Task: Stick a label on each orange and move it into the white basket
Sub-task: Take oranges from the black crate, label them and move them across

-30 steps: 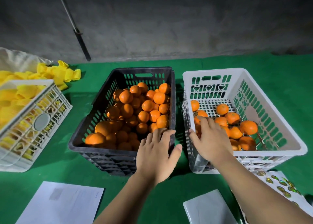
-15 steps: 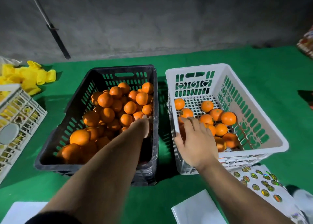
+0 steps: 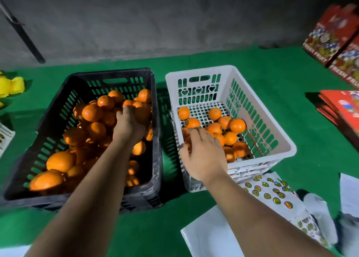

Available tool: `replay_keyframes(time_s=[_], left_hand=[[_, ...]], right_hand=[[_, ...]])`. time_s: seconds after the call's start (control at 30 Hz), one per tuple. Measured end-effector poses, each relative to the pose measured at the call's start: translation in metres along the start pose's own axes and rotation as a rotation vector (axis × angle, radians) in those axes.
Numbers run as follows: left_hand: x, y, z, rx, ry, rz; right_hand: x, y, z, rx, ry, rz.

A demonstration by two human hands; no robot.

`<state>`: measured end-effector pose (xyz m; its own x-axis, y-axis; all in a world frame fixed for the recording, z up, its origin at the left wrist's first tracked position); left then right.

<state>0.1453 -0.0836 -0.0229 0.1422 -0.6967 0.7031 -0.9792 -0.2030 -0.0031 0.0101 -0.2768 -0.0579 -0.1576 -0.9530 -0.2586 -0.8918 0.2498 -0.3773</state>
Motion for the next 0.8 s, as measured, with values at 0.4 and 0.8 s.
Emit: replay_keyframes(time_s=[0.4,0.8], left_hand=[[-0.029,0.231,-0.007,-0.095,0.772,0.298],[-0.142,0.278,0.099,-0.658,0.549,-0.042]], right_hand=[[0.024,0.023,-0.025,0.319,-0.676,0.187],[0.076,0.203,0.007,0.110,-0.338,0.125]])
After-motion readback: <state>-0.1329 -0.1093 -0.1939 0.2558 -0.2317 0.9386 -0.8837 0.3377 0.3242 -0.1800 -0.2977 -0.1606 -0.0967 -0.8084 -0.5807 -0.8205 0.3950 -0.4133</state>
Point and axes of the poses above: each hand's wrist, its own y-axis away from the middle knuckle, its own z-axis out of the palm, x = y × z, the point moved 4 cm from there along -y, towards the middle knuckle, and after that the axes turned 13 degrees about x, right-handed, at the moved point
